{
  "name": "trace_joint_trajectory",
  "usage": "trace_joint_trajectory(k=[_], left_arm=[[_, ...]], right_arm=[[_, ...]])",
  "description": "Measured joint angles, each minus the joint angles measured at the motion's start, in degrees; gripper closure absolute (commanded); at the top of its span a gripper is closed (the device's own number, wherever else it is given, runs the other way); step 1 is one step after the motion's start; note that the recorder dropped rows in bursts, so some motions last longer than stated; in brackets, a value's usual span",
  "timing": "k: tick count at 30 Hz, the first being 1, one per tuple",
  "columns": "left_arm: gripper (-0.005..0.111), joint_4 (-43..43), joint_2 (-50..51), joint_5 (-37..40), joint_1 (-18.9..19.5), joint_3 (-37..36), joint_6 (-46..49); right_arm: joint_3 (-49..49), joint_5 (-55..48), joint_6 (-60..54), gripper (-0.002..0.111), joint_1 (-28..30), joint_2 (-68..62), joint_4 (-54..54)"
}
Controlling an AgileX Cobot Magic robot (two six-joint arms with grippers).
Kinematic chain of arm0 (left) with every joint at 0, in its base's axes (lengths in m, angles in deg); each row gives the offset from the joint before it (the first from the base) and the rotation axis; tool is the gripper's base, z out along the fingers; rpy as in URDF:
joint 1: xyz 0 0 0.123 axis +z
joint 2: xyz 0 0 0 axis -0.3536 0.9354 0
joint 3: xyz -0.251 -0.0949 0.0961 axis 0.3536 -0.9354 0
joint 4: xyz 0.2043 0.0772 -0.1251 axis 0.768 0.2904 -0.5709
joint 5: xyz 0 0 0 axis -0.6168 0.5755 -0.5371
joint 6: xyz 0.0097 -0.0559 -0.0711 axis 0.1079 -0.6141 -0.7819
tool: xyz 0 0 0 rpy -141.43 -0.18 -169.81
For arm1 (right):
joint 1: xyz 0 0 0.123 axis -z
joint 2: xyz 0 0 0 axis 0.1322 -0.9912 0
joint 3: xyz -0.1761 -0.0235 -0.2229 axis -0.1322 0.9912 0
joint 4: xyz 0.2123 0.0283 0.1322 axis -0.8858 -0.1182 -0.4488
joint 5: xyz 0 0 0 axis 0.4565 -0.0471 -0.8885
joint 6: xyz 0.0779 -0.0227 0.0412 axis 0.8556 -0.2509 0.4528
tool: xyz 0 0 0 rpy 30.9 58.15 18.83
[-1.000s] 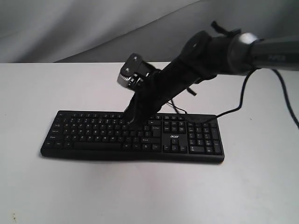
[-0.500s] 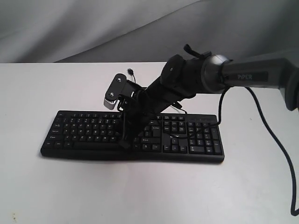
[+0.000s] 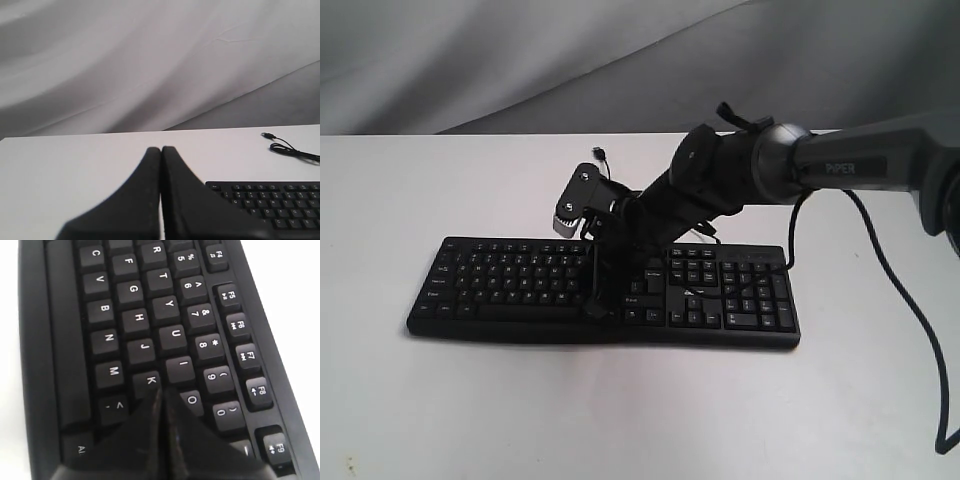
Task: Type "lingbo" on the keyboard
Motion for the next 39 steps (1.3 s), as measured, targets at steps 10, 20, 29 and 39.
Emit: trace_joint_trajectory(k=[10,20,29,39], left_arm=[[0.106,0.00,0.00,0.00,0.00,0.00,0.00],[0.106,0.00,0.00,0.00,0.00,0.00,0.00],[0.106,0.00,0.00,0.00,0.00,0.00,0.00],[0.106,0.00,0.00,0.00,0.00,0.00,0.00]], right_arm=[[-0.21,-0.19,-1.24,0.108,0.00,-0.69,-0.50],[-2.52,1.12,-3.00,0.108,-0.26,1.14,-2.27],[-9.34,-3.21,0.48,0.108,-0.83,-4.05,-0.13],[-9.43,-3.45,1.36,0.108,-0.83,-4.53,2.04]])
